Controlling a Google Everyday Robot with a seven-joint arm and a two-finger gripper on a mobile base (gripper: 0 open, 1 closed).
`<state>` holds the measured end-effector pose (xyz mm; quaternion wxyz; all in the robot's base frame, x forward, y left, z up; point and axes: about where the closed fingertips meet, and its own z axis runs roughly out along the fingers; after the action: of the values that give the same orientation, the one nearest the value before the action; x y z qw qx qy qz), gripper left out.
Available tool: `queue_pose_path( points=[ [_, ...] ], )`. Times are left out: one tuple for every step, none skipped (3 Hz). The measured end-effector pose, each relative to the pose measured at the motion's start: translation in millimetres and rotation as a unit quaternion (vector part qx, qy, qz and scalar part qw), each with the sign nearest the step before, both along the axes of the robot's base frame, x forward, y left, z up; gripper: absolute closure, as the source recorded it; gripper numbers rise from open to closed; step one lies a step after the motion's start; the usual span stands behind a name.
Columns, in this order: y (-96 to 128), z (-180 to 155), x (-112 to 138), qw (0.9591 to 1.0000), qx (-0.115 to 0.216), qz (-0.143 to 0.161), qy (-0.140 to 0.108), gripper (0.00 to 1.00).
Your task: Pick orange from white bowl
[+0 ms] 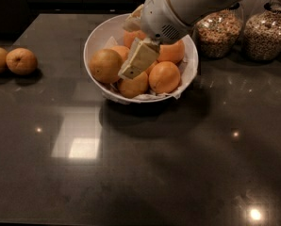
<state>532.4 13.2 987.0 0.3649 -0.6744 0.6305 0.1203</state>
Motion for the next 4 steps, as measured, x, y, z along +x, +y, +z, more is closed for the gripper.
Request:
queue_pose_path(
  points=[
    [4, -1, 0, 1.0000, -0.001, 0.005, -0.001, 0.26],
    [20, -5, 1, 0.9997, -0.003, 0.024, -0.003, 0.32],
    [29, -13, 6, 0.9992, -0.008, 0.038, 0.000, 0.35],
    [34, -19, 14, 0.9986, -0.018, 0.050, -0.004, 0.34]
  ],
)
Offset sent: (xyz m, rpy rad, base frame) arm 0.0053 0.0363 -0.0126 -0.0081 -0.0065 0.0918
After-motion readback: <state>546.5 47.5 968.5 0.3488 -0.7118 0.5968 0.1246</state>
